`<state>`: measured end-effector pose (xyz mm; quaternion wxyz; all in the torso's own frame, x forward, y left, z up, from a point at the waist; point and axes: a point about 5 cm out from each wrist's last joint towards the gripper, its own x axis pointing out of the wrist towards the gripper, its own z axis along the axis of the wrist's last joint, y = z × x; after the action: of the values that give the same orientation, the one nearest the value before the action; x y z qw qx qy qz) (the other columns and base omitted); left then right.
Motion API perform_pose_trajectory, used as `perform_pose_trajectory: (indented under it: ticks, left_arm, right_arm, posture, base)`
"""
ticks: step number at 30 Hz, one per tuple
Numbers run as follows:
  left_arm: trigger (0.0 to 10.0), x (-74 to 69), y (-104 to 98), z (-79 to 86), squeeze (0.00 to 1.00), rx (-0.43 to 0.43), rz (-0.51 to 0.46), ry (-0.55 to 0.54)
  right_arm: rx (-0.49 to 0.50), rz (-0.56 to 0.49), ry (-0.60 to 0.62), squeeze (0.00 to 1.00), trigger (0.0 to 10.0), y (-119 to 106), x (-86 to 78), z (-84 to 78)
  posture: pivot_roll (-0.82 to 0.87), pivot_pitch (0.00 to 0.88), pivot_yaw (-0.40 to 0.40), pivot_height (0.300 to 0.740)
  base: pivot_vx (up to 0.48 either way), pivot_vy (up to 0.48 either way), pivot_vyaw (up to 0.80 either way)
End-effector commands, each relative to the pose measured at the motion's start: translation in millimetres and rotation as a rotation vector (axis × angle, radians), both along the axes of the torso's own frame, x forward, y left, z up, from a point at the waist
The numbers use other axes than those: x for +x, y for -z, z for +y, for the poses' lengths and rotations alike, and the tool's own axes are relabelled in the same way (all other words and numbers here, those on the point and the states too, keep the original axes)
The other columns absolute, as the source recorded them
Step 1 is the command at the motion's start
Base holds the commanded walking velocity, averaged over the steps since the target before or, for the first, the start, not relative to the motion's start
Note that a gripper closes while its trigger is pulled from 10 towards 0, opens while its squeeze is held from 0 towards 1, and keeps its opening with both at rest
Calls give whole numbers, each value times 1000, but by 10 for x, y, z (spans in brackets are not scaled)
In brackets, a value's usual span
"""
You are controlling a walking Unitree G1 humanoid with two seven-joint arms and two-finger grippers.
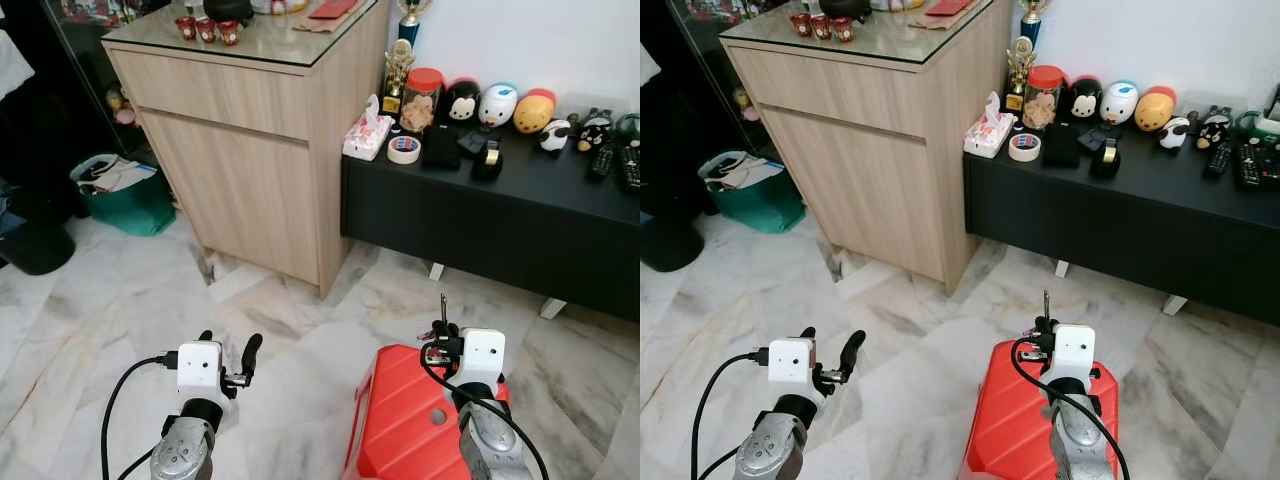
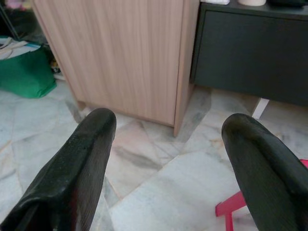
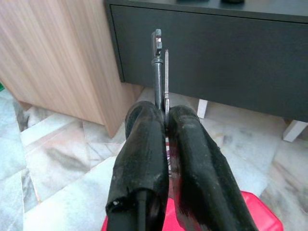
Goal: Hang keys on a hook
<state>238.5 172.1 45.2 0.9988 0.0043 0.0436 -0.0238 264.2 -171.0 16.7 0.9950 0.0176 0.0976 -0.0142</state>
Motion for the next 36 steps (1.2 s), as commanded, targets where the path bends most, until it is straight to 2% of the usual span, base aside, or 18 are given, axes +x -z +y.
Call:
perform_pose_trajectory:
  ticks: [1,4,36]
  left_arm:
    - [10000,-27,31,32,0,6,9,-7]
    - [10000,-26,31,30,0,7,10,-7]
    - [10000,-33,26,31,0,7,2,-11]
  right_arm:
    - [4,7,4,0,10000,21,-6,-1]
    - [-35,67,30,0,10000,105,-23,-42]
    - [-15,119,52,0,10000,226,-15,-98]
  posture:
    - [22,48,30,740]
    - [21,47,29,740]
    - [22,47,26,740]
  base:
    - [0,0,0]
    - [0,0,0]
    - [0,0,0]
